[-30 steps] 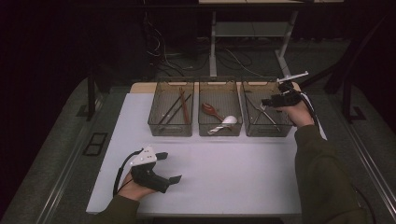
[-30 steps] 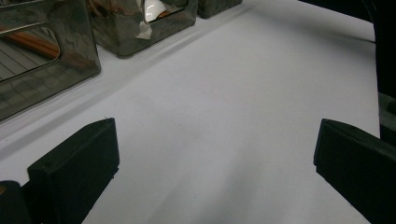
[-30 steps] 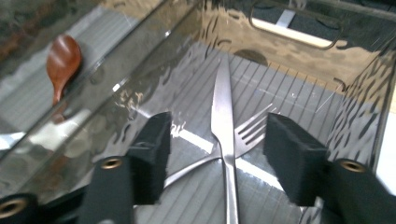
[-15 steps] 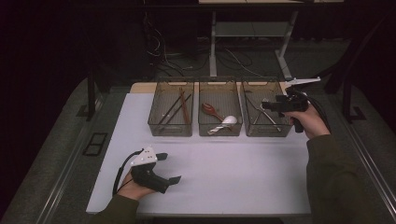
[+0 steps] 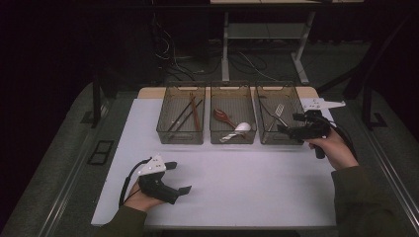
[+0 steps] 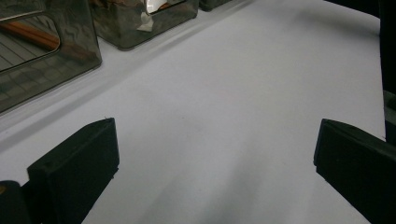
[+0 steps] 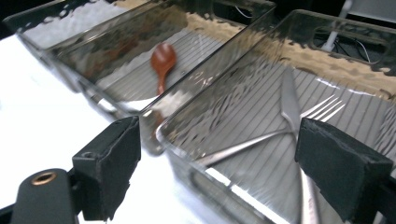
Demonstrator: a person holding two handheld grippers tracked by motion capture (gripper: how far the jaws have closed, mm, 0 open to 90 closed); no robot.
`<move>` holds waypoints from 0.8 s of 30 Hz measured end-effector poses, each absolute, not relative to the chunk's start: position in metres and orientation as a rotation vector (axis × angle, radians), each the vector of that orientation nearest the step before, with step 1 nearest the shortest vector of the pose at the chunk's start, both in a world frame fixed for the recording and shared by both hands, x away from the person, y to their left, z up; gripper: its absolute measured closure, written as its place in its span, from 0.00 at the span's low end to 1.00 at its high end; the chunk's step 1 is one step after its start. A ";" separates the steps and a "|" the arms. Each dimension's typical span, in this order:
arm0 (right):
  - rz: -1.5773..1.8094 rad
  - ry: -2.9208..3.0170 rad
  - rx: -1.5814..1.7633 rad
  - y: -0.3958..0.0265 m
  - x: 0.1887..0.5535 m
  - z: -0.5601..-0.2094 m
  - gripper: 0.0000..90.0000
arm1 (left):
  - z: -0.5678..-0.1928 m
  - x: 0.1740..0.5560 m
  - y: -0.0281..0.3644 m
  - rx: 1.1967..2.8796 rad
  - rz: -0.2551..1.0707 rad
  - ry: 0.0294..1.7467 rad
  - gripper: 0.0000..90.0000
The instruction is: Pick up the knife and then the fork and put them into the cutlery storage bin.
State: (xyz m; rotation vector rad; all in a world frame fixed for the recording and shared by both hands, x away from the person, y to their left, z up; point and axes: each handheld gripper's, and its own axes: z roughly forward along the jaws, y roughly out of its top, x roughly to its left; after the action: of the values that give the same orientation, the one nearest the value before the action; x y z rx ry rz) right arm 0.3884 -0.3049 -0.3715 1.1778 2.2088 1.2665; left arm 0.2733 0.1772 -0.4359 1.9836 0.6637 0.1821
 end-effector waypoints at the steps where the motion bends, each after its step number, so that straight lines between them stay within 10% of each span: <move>1: 1.268 2.211 1.165 -0.304 0.384 -0.373 0.15 | -0.436 0.273 0.177 1.982 0.180 0.663 0.00; 24: 1.428 2.186 1.142 -0.298 0.295 -0.421 0.15 | -0.435 0.271 0.178 1.974 0.179 0.659 0.00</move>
State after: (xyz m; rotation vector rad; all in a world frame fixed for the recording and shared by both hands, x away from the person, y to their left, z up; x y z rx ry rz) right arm 0.2946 -0.2983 -0.4209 1.1416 2.1861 1.4281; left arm 0.2715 0.1780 -0.4350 1.9735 0.6587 0.1791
